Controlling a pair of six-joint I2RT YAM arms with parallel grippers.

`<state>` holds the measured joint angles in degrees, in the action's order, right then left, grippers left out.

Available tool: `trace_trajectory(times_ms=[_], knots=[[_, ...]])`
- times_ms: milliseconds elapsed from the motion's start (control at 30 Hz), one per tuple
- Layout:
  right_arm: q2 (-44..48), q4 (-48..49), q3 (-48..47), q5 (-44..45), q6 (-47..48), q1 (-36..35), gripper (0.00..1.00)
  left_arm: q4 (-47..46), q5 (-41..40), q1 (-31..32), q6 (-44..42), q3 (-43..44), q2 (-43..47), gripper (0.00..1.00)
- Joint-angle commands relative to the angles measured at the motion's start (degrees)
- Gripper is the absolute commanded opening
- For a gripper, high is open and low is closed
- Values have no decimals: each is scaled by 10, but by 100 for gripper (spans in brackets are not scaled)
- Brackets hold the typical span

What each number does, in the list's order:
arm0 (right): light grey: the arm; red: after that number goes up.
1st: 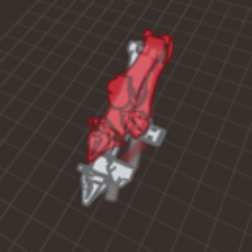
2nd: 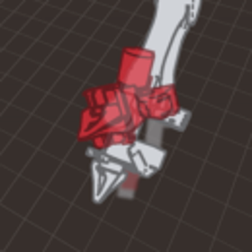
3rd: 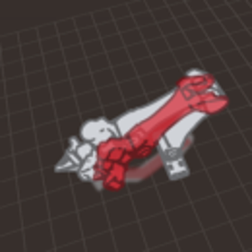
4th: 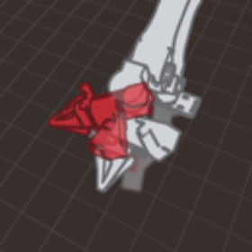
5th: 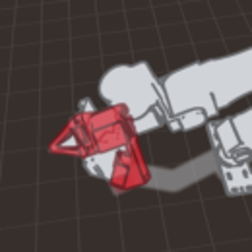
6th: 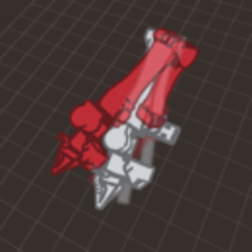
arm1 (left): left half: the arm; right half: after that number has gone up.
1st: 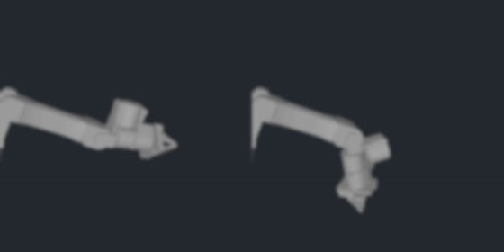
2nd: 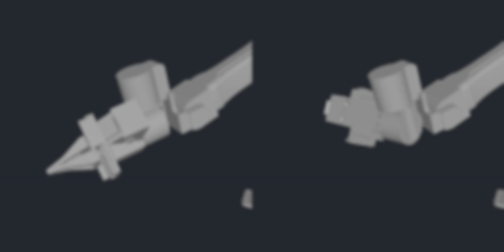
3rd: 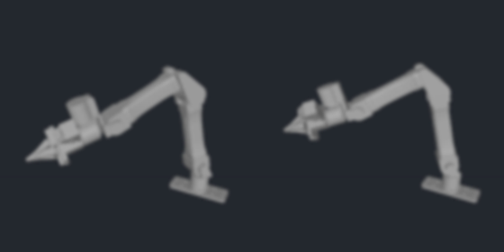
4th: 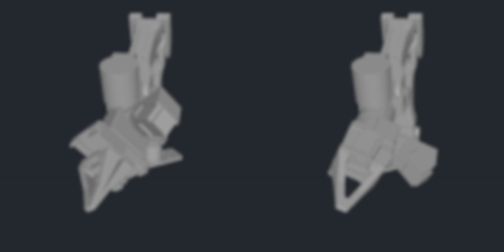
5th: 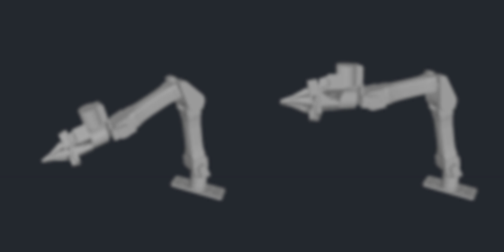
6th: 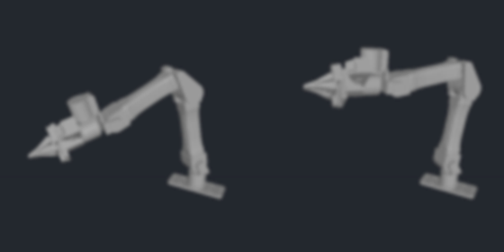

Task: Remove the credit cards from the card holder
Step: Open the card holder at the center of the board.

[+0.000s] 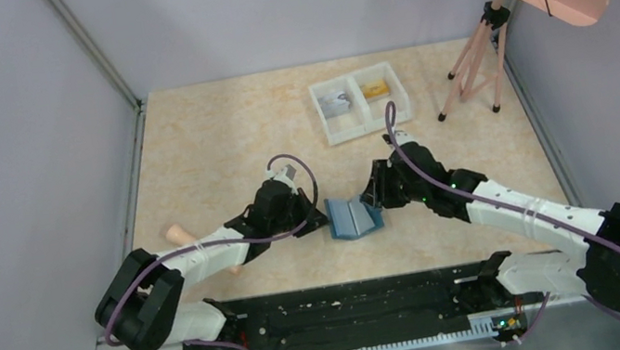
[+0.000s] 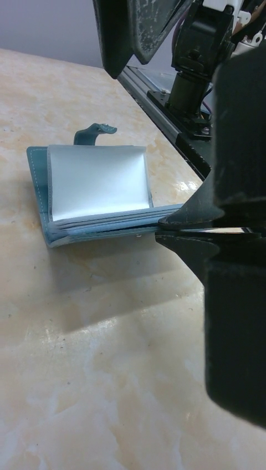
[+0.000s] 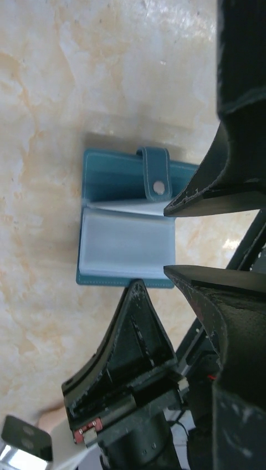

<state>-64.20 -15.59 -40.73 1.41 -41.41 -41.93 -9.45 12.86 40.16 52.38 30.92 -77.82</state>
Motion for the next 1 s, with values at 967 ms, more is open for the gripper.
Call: trace_trajectory(times_ms=[967], knots=[[-182,144,0,-129,-10,-30,55,-20,12,-1,-3,-10,34,0]])
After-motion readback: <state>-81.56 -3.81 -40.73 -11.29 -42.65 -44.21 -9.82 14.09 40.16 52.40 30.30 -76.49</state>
